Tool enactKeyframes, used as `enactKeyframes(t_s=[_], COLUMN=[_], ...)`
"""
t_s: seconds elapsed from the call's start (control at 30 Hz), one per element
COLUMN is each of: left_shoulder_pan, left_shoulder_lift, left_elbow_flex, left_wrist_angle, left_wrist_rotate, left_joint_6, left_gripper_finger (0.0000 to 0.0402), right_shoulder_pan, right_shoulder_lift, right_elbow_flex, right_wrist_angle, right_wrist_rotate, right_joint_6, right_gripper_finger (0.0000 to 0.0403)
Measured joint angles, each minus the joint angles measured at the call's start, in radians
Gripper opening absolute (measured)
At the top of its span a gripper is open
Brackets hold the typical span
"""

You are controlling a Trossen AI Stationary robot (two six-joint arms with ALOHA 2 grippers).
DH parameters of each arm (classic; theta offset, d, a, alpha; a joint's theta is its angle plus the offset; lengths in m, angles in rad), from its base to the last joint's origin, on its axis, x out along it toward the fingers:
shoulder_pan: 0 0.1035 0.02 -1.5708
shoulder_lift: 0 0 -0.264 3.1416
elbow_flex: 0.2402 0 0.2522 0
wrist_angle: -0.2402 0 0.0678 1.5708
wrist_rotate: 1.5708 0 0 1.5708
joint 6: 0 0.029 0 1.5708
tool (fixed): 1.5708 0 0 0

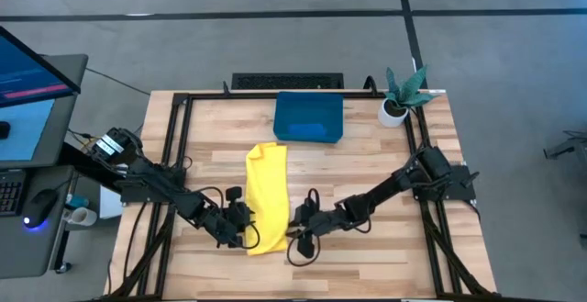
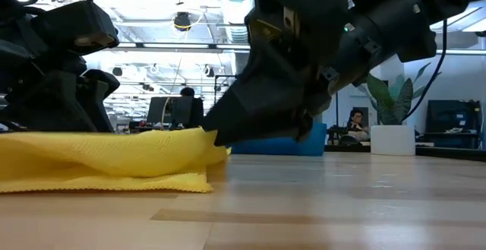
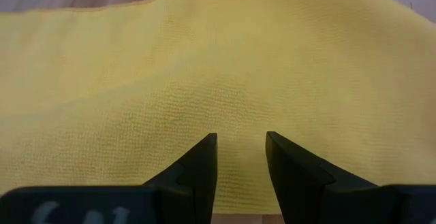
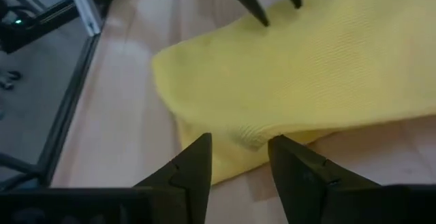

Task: Roll microfiber towels into tight, uniform cylinder then place into a basket
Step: Roll the yellow microfiber cloth

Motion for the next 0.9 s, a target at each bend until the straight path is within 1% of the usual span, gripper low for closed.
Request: enactKeyframes(t_s=[0.1,0.23,0.33,0.7,0.9], left_shoulder_pan=[0.000,0.000,0.000,0.000,0.000], left_shoulder_lift=[0.000,0.000,0.000,0.000,0.000], left_elbow_flex=[0.000,0.000,0.000,0.000,0.000], left_wrist_angle=[0.000,0.000,0.003,0.003,0.003], left_wrist_rotate=[-0.003,-0.004,-0.017,-0.029,-0.030], left_joint_6=[0.000,0.000,0.000,-0.004,-0.013], left_gripper_finger=[0.0118,0.0118,0.0118,0.0118,0.0118], right_shoulder_pan=[0.001,-0.006,-0.010,-0.027,-0.045], right_shoulder_lift=[0.000,0.000,0.000,0.001,0.073], right_elbow_flex=[0.000,0.000,0.000,0.000,0.015], right_wrist_angle=[0.019,0.071,0.112,0.028,0.059], right_wrist_rotate=[-0.013,-0.079,-0.082,-0.082,-0.096], right_joint_6=[0.000,0.001,0.001,0.053,0.085], right_gripper_finger=[0.0166,0.0164,0.0164,0.0163,0.0163])
